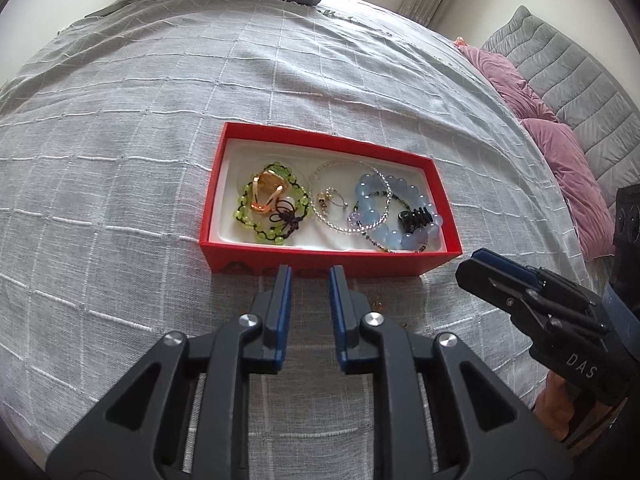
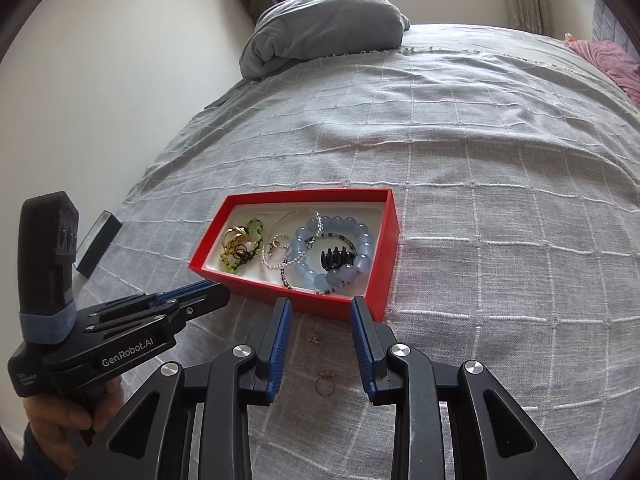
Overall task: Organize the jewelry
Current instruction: 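Move the left tool to the gold stud earring while the right tool grasps the hook earring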
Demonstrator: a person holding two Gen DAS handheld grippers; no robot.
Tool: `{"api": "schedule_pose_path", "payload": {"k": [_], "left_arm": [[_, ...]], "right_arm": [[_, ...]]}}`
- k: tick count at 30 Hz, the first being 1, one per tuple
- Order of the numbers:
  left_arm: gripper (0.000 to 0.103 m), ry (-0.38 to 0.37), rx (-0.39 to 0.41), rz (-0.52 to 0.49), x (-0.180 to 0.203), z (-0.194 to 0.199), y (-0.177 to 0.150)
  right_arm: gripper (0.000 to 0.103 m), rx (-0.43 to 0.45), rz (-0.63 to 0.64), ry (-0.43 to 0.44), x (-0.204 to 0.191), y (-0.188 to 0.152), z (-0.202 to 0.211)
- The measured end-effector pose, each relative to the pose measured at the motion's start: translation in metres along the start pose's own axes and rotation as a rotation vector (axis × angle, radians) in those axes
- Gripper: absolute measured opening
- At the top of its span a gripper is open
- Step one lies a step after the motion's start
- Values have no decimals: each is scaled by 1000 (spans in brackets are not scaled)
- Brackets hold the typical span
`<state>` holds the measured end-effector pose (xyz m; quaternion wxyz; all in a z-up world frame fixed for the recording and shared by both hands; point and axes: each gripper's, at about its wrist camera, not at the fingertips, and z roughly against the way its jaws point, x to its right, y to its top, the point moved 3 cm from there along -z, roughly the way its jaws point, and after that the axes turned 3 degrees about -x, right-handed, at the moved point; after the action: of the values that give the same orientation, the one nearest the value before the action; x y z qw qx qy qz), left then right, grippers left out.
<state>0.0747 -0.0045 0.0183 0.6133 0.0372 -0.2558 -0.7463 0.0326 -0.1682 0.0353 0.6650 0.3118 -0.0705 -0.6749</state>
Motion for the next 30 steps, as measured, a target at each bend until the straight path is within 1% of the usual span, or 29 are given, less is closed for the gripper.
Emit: {"api": "schedule_pose_path", "payload": {"k": [4,6,8,10,11,14,19,23,30], "left_arm": [[22,11,-24,-12,7,-7,-3],[26,37,-32,-23,10,-11,-4],[36,65,-42,-31,12,-15,-6],[39,73,-54,-35,13,-19,-8],[39,75,-62,-36,13,-21,-8],[40,90,-82,-41,14,-25,-12],[41,105,-105,-17,7,-31,-14],[43,115,-105,-10,5,-31,-14],[48,93,-124,27,-1,-32,-15]], "right_arm": [[31,-47,-22,-47,7,-4,-7],[31,-74,-30,-63,9,-7,-11],[31,-94,-31,-66,11,-10,-14],[31,-112,-21,-69,9,-13,-16],[32,-118,-13,-73,9,-14,-17],[39,-139,8,-95,5,-18,-20],[39,-187,34,-112,1,-27,-30],[39,-199,45,-117,-1,-30,-35],[39,-214,43,-122,-1,-33,-43]]}}
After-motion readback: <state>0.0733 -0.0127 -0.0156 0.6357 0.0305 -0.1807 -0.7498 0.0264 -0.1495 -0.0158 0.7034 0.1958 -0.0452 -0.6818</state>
